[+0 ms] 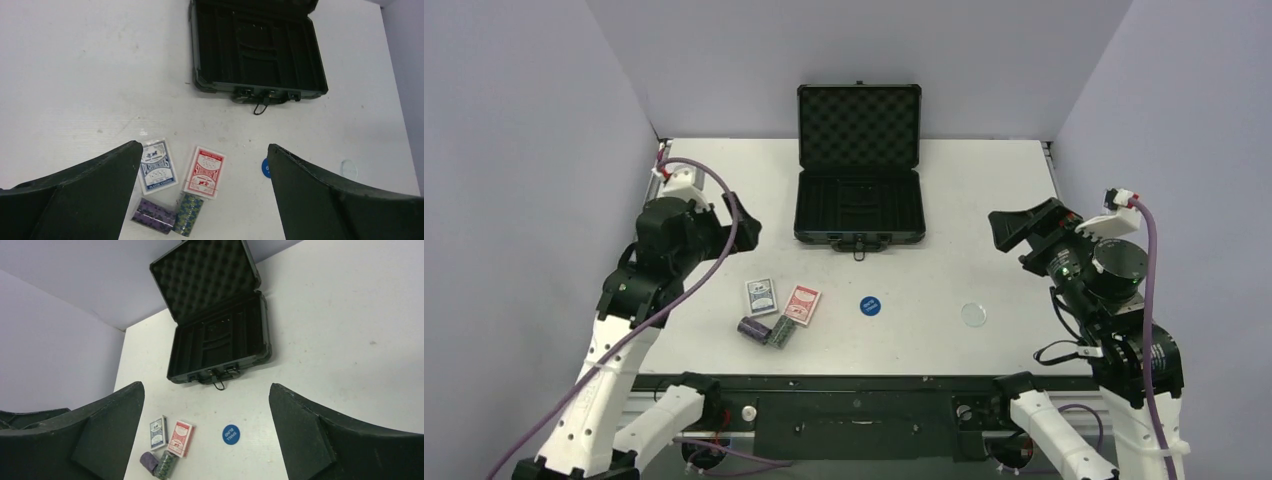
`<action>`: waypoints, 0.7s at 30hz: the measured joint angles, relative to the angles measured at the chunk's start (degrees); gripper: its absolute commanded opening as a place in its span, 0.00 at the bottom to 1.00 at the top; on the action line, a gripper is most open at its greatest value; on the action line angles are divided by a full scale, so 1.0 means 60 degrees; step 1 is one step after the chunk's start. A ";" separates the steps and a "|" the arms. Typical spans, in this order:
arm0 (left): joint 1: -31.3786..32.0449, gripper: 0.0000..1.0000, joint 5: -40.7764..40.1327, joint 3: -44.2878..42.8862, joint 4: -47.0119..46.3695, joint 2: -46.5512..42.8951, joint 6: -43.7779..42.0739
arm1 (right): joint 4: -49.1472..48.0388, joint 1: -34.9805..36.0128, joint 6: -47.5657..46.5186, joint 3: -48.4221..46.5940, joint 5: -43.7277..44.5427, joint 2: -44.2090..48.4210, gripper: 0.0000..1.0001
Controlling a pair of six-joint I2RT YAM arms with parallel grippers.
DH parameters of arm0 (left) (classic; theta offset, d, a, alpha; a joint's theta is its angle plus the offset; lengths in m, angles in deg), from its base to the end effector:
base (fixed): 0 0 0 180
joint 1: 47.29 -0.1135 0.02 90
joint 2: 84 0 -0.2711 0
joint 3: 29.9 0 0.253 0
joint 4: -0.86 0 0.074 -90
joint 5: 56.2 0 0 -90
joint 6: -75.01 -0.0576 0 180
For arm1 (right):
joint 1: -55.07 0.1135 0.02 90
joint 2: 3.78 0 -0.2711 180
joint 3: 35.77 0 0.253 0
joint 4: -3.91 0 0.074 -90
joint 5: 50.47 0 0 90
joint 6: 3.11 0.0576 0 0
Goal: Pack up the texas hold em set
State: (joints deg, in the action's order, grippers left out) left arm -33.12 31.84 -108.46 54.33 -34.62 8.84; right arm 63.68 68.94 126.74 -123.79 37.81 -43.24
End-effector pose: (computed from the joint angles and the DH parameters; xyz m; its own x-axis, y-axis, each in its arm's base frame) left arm 0.1792 -0.0432 0.3885 -0.4515 -0.3025 -0.8395 0.0350 0.9341 -0.3554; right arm 0.1037 0.0274 0.4499 -0.3168 0.5815 -0.7493 -0.0850 0.7694 0.6330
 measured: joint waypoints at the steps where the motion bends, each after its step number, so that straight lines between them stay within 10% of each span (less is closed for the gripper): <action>1: 0.0299 0.96 -0.0087 -0.0011 0.0018 0.0175 0.0160 | 0.0120 0.0000 -0.0007 0.0069 0.0106 0.0091 0.91; 21: 0.4437 0.96 -0.3140 0.0284 0.1016 0.2255 0.2371 | 0.4470 0.0000 -0.0965 -0.0284 0.2652 0.0015 0.86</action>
State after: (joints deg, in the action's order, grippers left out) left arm -6.50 13.00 -106.75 60.43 -21.09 23.07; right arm 90.49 68.94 120.95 -125.50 53.72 -43.15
